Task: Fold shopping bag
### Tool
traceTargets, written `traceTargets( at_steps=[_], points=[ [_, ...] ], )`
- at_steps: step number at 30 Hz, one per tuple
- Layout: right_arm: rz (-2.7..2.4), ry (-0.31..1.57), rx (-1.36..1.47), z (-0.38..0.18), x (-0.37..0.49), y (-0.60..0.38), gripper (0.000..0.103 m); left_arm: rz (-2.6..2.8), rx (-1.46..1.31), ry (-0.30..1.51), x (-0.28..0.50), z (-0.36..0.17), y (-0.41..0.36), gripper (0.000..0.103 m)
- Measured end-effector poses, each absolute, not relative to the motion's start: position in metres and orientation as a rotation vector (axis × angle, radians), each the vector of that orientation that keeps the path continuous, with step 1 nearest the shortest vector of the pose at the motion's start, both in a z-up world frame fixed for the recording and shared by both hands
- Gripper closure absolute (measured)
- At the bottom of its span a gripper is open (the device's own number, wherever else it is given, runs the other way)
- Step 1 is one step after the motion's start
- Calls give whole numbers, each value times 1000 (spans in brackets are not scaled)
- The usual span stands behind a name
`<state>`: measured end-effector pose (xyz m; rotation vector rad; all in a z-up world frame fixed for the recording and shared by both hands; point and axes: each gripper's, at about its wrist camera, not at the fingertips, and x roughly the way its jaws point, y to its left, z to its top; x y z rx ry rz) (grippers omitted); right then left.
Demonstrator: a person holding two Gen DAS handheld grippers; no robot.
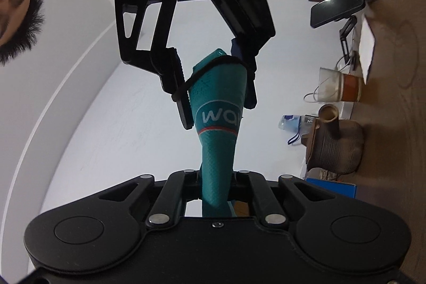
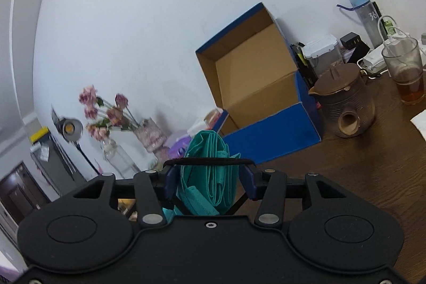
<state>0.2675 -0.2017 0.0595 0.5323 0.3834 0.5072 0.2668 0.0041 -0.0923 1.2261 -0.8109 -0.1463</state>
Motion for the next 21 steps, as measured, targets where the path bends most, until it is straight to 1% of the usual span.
traceTargets(
  at_steps=[3,5,6,13,21],
  points=[
    [515,395,493,63,268,-200,50,-175,1221,-828,254,-89,13,95],
    [529,406,475,65,269,-200,49,-193,1235,-843,247,-92,7,95],
    [540,418,456,66,270,-200,49,-197,1240,-843,238,-96,-10,95],
    [597,472,352,74,278,-201,48,-266,1304,-904,233,-92,-17,95],
    [677,546,225,85,291,-196,49,-311,1302,-901,219,-81,-22,95]
  ],
)
